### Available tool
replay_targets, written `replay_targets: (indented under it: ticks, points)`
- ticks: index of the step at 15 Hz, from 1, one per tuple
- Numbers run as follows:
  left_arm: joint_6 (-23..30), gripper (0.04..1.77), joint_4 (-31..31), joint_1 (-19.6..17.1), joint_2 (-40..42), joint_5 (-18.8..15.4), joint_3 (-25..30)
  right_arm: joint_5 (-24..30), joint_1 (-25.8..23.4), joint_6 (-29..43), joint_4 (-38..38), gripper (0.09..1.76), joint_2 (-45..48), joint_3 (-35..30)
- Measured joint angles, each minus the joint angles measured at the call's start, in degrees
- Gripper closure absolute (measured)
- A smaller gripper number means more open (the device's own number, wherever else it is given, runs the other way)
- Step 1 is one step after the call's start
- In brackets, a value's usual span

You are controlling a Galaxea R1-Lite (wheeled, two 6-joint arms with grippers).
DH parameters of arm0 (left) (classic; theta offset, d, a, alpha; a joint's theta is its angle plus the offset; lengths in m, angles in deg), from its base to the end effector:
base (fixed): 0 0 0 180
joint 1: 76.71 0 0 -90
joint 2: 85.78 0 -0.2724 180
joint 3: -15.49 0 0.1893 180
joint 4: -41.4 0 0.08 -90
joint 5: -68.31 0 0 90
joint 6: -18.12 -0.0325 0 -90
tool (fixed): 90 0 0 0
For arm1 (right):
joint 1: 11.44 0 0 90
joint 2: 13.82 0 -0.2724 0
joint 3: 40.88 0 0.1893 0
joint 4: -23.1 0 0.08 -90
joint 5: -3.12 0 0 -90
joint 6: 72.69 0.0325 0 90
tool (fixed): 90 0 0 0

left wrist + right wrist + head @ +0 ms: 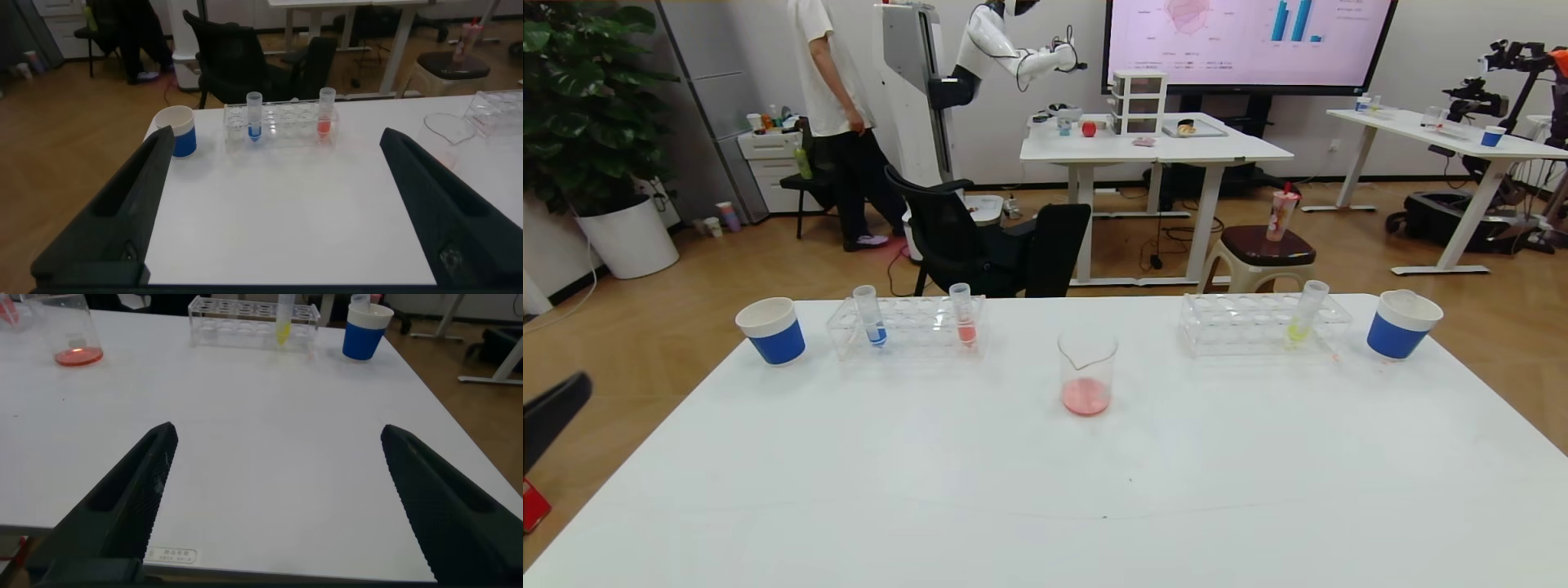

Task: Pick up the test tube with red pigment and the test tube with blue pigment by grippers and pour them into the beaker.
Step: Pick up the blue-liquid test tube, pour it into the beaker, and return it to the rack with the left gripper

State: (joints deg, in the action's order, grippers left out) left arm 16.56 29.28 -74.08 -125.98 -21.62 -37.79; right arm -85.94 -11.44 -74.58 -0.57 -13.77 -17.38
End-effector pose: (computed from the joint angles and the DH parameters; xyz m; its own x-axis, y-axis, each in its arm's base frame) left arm 0.0887 -0.0040 0.2205 0.9989 -0.0447 0.0168 0.0442 0.9987 0.0272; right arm 0.0136 0.0005 0.0752 0.9999 0.0164 -0.0021 -0.0165 0.9993 -0.0329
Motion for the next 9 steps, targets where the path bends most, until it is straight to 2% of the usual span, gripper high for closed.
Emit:
replay_targets:
  ticks: [3, 9]
  points:
    - [0.13, 0.06, 12.13, -0.32, -15.86, 0.13, -2.45, 0.00, 0.00, -0.01, 0.00, 0.11, 0.00, 0.02]
    - [1.18, 0.06, 39.31, -1.97, -46.04, 0.59, -3.77, 0.00, 0.00, -0.01, 0.00, 0.11, 0.00, 0.02]
